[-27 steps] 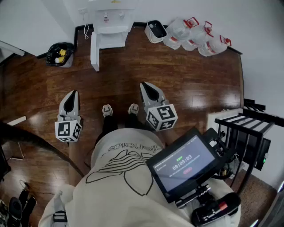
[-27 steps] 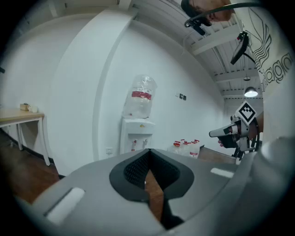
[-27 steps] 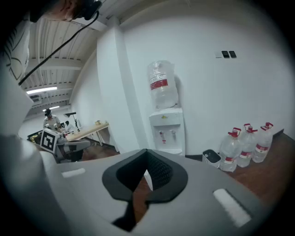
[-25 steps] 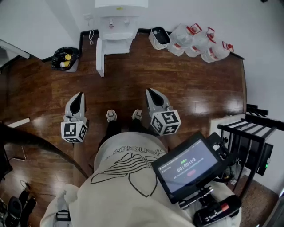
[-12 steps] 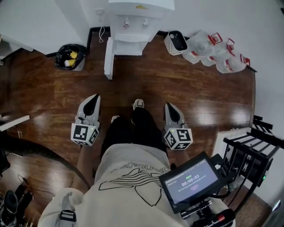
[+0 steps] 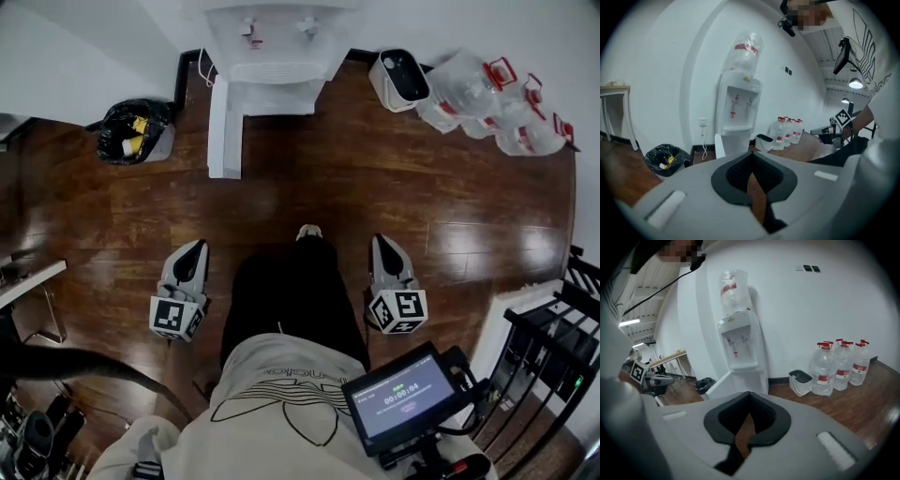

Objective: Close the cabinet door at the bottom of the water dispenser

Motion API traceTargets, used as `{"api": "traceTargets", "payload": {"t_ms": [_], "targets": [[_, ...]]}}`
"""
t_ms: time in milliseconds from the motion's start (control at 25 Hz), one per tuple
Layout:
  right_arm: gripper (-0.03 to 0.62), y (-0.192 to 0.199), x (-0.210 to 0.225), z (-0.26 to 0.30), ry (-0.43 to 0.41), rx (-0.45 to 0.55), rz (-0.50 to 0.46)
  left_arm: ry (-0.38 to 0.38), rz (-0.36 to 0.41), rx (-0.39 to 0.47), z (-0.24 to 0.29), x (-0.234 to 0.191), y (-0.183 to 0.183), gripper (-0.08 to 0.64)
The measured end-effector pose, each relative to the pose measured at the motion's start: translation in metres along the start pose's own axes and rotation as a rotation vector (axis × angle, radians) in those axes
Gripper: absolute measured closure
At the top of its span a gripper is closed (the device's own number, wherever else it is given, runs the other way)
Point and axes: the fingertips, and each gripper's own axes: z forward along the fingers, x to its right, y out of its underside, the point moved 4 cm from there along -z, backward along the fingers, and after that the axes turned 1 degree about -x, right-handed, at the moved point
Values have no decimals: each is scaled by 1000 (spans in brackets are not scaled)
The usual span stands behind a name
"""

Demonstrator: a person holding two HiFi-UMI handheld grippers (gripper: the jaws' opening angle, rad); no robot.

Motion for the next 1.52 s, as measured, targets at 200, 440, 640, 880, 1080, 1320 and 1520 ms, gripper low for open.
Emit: {"api": "traceTargets", "payload": {"t_ms": [200,440,640,880,1080,1320,1520], "targets": [[589,52,38,59,53,127,-5,-91,-23,94,57,-43,65,541],[589,121,61,108,47,188,-24,-185,15,164,97,-65,134,555],[589,175,91,123,92,184,-72,-225,64,239,129,-86,175,554],[589,202,116,114,165,181,41,-218,87,252,157,-84,169,425],[589,207,120,104,151,171,34,-259,78,294,167,-88,167,355],[589,217,136,105,171,194,100,-299,117,299,188,-103,158,276],[589,218,149,95,209,213,108,-305,101,263,210,-103,157,312]]}}
